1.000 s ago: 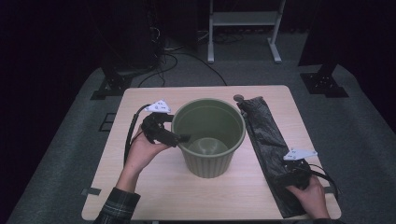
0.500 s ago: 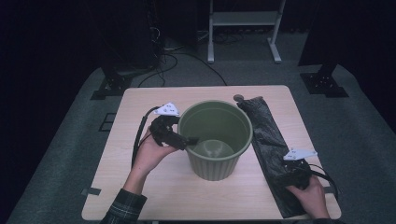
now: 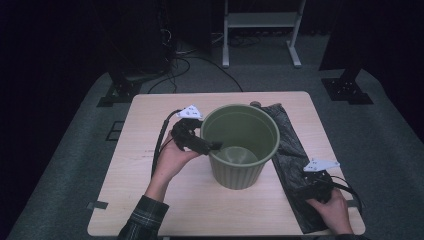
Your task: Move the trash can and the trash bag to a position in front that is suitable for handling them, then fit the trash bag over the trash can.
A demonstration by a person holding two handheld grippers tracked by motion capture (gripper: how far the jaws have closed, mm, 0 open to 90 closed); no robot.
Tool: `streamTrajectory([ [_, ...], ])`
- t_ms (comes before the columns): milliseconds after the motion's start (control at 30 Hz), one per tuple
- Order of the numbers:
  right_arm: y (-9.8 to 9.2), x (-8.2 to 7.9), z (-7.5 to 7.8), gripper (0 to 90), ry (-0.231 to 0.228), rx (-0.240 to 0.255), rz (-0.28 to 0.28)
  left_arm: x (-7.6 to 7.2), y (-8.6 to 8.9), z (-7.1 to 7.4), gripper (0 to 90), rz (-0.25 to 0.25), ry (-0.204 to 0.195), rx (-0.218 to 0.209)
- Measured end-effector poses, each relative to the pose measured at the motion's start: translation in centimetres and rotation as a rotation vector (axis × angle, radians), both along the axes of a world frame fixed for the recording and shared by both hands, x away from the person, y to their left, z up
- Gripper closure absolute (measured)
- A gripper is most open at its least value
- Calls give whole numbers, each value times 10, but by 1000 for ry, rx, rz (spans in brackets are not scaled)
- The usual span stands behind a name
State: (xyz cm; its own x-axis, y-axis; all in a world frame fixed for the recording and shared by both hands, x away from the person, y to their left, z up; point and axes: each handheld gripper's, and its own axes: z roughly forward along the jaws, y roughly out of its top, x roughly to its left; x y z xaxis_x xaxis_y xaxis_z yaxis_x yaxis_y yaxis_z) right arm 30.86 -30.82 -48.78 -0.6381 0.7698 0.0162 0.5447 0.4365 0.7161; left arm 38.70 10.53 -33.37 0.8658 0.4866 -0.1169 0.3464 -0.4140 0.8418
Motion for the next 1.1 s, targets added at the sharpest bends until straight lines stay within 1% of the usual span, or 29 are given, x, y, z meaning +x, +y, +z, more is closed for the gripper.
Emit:
streamTrajectory([
  [33, 0, 0, 0, 17, 0, 0, 0, 0, 3, 2, 0, 6, -1, -13],
  [133, 0, 0, 0, 17, 0, 1, 0, -1, 9, 5, 0, 13, -8, -25],
  [167, 0, 0, 0, 16, 0, 1, 0, -2, 12, 7, 0, 16, -15, -35],
  [200, 0, 0, 0, 17, 0, 0, 0, -4, 20, 14, 0, 26, -30, -61],
  [233, 0, 0, 0, 17, 0, 0, 0, -5, 24, 17, 0, 31, -38, -65],
  [267, 0, 0, 0, 17, 0, 0, 0, -5, 24, 17, 0, 31, -38, -65],
  [400, 0, 0, 0, 17, 1, -1, 0, -12, 40, 27, 0, 52, -64, -72],
  [467, 0, 0, 0, 17, 0, -1, 0, -17, 48, 27, 0, 63, -73, -69],
  [533, 0, 0, 0, 17, 0, -1, 0, -24, 57, 25, 0, 70, -75, -63],
  [567, 0, 0, 0, 17, 0, -1, 0, -27, 60, 22, 0, 76, -74, -63],
  [600, 0, 0, 0, 17, 0, 0, 0, -34, 68, 15, 0, 80, -75, -57],
  [633, 0, 0, 0, 17, 0, 0, 0, -34, 68, 15, 0, 80, -75, -57],
  [733, 0, 0, 0, 17, 0, -1, 0, -42, 77, 0, 0, 87, -71, -52],
  [767, 0, 0, 0, 17, -1, -1, -1, -45, 80, -5, 0, 89, -67, -47],
  [800, 0, 0, 0, 17, -1, -1, -1, -50, 85, -17, 0, 90, -63, -43],
  [900, 0, 0, 0, 17, -2, -2, -7, -57, 89, -35, 0, 90, -51, -36],
  [967, 0, 0, 0, 16, -3, -4, -7, -61, 91, -46, 0, 86, -39, -39],
  [1000, 0, 0, 0, 16, -3, -4, -7, -61, 91, -46, 0, 86, -39, -39],
  [1033, 0, 0, 0, 16, -5, -5, -5, -63, 91, -52, 0, 88, -32, -41],
  [1100, 1, 0, 1, 15, -3, -6, -6, -65, 92, -63, 0, 87, -21, -33],
])
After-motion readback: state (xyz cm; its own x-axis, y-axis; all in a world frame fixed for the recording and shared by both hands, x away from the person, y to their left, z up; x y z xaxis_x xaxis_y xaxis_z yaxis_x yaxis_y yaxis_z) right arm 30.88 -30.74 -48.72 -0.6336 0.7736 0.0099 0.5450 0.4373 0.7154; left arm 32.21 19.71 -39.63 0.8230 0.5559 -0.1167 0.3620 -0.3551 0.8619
